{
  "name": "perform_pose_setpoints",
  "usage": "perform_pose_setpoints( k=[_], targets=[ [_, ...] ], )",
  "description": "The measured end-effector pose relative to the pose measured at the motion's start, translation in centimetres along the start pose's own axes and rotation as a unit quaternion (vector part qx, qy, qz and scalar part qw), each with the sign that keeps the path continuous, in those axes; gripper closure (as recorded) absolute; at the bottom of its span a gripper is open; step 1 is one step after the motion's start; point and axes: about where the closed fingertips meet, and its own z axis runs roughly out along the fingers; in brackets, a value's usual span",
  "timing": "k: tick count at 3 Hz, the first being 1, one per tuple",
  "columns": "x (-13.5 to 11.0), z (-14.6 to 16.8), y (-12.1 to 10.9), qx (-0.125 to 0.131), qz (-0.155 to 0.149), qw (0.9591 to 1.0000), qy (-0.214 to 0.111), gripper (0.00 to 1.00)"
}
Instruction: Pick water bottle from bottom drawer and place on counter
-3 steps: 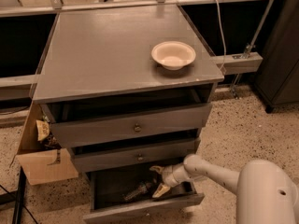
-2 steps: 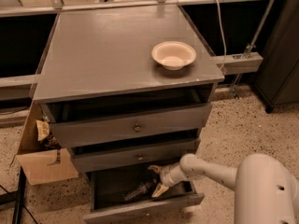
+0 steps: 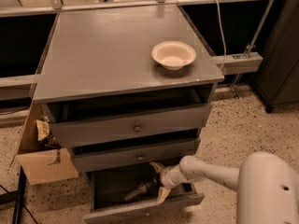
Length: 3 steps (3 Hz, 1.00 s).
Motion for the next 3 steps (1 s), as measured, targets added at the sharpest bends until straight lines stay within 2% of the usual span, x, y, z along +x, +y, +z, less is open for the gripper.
perform_pose_setpoints(
  k=[1,3],
  targets=[
    [-0.02,-0.05,-0.10,0.009,-0.027,0.9995,0.016,0.02],
    [0.21,0.14,-0.45,0.015,-0.049,0.9982,0.032,0.32]
  ],
)
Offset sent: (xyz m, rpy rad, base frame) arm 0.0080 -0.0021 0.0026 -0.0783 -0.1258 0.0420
